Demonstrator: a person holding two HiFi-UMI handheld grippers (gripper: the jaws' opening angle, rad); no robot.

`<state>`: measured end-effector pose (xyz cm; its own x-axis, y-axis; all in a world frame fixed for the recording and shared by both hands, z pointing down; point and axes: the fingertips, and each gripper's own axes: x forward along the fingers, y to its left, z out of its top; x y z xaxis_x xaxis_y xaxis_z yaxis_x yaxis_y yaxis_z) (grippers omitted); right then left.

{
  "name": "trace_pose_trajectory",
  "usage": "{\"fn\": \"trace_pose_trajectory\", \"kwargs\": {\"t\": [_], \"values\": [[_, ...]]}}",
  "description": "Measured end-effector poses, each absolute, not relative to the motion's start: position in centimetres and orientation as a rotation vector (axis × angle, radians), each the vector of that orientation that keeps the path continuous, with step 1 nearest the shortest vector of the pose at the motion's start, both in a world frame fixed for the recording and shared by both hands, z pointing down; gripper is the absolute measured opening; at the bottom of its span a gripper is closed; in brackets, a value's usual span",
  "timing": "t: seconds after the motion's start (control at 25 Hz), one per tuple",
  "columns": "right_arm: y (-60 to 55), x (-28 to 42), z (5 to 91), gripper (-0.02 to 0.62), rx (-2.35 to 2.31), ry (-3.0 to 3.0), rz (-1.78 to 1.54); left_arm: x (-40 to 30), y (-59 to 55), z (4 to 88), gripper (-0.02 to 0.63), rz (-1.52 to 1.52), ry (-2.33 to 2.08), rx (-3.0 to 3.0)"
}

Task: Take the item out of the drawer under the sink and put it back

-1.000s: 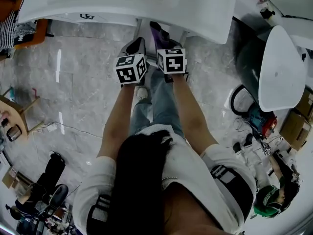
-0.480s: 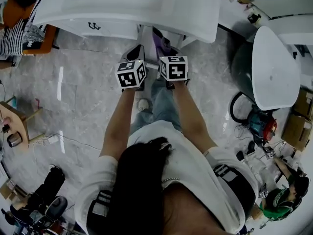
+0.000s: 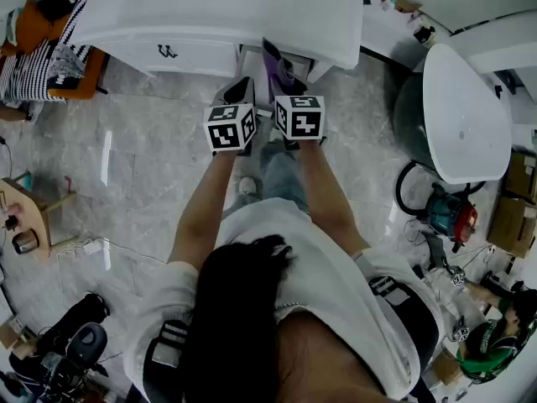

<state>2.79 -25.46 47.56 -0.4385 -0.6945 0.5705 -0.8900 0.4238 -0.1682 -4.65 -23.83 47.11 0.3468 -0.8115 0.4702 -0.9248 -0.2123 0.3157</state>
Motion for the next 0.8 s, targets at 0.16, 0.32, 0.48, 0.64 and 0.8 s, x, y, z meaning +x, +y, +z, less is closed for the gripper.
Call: {"fn": "trace_pose_trajectory", "kwargs": {"t": [0.16, 0.32, 0.48, 0.64, 0.8], "values": [[-24.9, 3.1, 45.4, 0.106, 1.375, -2.328, 0.569, -4.5, -23.1, 45.9, 0.005, 0.204, -1.526, 2.068], [-23.6, 3.4, 43.6, 0.106, 1.399, -2.356, 0.493, -4.7, -22.4, 44.1, 0.004, 0.191, -1.556, 2.107], [-22.2, 3.1, 41.7, 0.106, 1.427, -2.397, 0.452, -5.1, -21.8, 41.9, 0.005, 0.161, -1.575, 2.153], [-21.3, 2.6, 39.9, 0.106, 1.439, -2.456, 0.373, -4.7, -21.3, 40.7, 0.005, 0.152, -1.590, 2.194], [-20.9, 2.3, 38.4, 0.106, 1.459, -2.492, 0.314, -4.1, -21.0, 39.5, 0.005, 0.128, -1.597, 2.238]]}}
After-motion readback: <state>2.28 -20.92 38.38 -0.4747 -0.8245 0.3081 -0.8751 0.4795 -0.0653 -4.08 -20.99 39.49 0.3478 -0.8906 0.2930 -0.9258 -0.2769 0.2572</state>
